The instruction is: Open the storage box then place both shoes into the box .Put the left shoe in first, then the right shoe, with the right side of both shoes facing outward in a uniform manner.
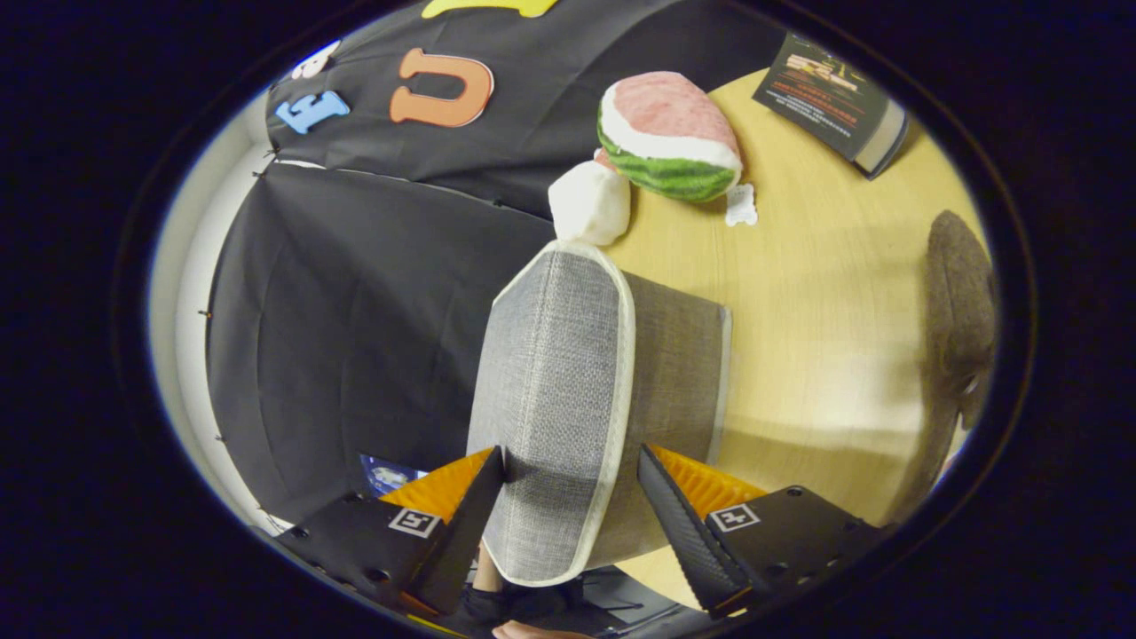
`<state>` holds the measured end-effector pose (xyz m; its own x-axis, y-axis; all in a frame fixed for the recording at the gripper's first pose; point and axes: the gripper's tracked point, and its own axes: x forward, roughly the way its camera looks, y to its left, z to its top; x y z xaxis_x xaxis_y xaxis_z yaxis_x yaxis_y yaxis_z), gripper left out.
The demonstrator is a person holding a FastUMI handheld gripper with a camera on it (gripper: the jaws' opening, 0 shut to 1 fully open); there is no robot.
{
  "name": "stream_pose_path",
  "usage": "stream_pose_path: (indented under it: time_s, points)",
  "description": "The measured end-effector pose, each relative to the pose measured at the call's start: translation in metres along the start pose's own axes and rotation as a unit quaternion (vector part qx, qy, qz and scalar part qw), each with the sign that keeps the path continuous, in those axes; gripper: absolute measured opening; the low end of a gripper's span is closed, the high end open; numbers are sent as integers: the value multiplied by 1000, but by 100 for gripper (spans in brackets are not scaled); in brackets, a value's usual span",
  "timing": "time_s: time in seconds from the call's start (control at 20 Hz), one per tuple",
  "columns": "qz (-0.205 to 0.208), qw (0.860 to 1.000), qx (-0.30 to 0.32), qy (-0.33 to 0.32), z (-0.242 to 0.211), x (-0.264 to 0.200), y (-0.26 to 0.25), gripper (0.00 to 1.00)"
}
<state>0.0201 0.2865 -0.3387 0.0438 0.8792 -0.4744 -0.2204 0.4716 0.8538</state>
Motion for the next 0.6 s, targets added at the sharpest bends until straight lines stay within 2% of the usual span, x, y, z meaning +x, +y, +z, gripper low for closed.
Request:
stream_pose_path:
  time_s: [0.05, 0.1, 0.15, 0.35, 0.45, 0.5, 0.6]
  points:
    - [7, 1000, 6, 2, 1, 0, 0, 85]
    - [14, 1000, 9, 3, -2, 1, 0, 83]
    - [17, 1000, 11, 5, -3, 0, -1, 76]
    - [31, 999, 10, 7, -4, -12, 4, 67]
    - [48, 999, 10, 5, -2, -24, 15, 67]
    - [60, 998, 7, 5, -2, -28, 24, 59]
    - [37, 999, 1, -15, 7, -29, 24, 44]
